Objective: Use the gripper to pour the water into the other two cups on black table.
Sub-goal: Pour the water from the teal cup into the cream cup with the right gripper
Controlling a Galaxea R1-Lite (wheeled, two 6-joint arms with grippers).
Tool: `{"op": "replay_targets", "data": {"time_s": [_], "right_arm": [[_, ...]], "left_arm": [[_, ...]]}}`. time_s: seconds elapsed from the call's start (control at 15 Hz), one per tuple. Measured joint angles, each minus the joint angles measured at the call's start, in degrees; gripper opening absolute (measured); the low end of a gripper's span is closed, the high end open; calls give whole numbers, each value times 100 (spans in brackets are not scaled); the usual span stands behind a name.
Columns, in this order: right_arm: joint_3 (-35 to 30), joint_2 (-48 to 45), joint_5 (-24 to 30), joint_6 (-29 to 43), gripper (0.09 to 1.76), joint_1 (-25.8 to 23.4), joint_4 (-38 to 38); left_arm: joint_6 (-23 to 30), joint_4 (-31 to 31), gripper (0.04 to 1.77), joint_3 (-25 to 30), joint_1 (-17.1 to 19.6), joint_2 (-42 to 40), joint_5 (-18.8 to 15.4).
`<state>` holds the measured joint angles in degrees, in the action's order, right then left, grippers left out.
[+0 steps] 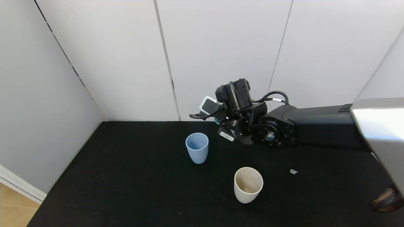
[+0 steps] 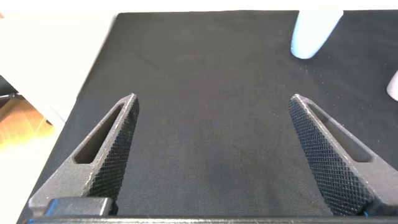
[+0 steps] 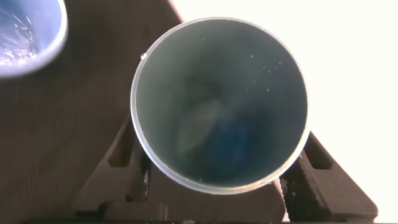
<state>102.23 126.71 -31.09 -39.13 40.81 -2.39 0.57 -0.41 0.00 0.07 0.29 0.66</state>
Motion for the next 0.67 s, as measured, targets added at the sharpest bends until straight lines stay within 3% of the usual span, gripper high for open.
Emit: {"op": "replay_targets", "data": {"time_s": [0.27,0.67], "right_arm": [[-1442,-957,419,55,117,-330,244],[-3639,-2380,542,49,117,-673,1236]], "left_arm": [[2,0,172,0,0,0,2],[0,0,172,0,0,0,2]]}}
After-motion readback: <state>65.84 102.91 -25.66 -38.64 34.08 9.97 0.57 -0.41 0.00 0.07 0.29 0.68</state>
